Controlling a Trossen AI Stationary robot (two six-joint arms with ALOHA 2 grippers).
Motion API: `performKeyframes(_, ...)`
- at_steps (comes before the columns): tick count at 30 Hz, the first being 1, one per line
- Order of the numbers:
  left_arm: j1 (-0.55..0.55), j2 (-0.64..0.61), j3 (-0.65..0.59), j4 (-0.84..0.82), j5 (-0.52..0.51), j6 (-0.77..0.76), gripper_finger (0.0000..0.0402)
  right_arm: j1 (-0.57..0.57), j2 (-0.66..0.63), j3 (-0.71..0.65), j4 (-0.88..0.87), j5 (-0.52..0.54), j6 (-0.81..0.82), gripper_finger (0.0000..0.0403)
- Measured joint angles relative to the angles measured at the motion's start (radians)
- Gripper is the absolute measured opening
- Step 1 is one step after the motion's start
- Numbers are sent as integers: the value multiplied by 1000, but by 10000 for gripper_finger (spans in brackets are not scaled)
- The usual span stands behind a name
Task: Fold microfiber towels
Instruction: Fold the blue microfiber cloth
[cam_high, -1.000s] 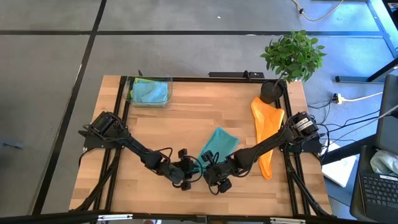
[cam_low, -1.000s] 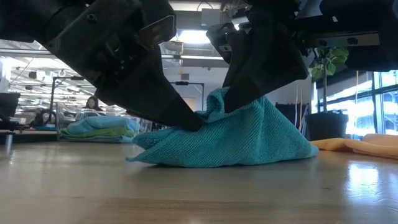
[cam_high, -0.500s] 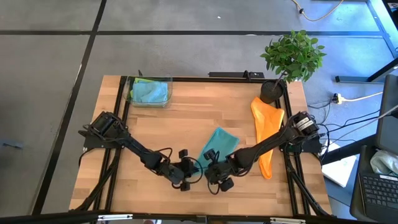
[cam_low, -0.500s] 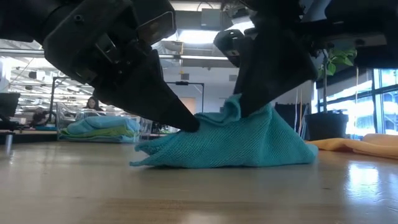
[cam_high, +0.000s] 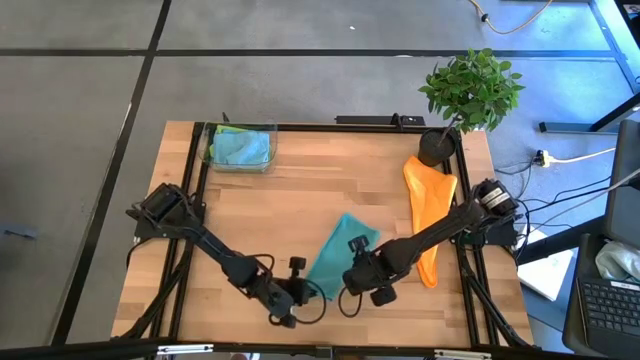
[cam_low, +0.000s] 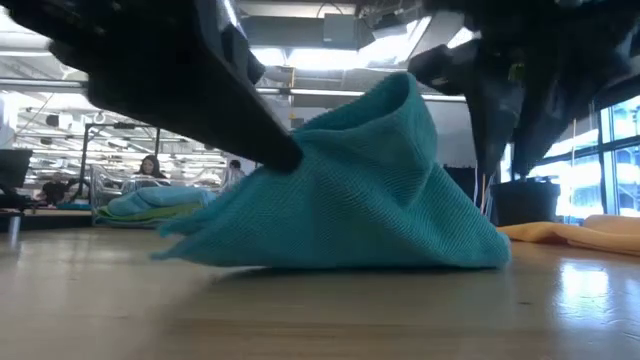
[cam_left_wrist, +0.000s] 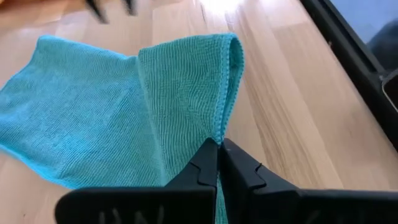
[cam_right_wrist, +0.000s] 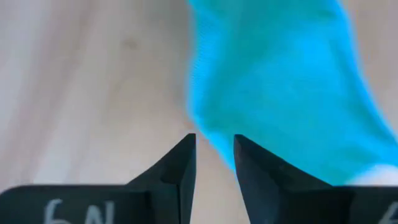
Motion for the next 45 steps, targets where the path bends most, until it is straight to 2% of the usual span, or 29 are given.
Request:
performKeyframes(3, -10, 0, 26, -59, -5, 1, 0, 3, 0, -39, 27, 132, 13, 106)
performKeyframes(5, -14, 0, 41, -81, -10, 2, 0, 3, 0, -80, 88, 180, 21, 101)
performKeyframes(10, -17, 0, 48, -104, -26, 2, 0, 3, 2, -197, 313, 141, -5, 85)
performKeyframes(14, -15, 0, 49, -103, -37, 45, 0, 3, 2, -260, 410, 139, -12, 70)
performKeyframes(22, 27, -56, 101, -112, -128, 302, 0, 5, -6, -381, 572, 58, 20, 40)
performKeyframes(25, 66, -74, 138, -122, -134, 421, 0, 13, -17, -384, 556, 77, 27, 32)
performKeyframes(28, 119, -74, 178, -171, -98, 513, 0, 30, -51, -381, 500, 89, 20, 27)
performKeyframes(33, 208, -75, 209, -247, -31, 533, 0, 67, -157, -328, 284, 191, 86, 26)
performKeyframes(36, 249, -74, 209, -213, 7, 573, 0, 87, -216, -323, 175, 187, 136, 26)
performKeyframes(45, 374, -74, 209, -111, 223, 679, 0, 173, -390, -318, 12, 203, 269, 26)
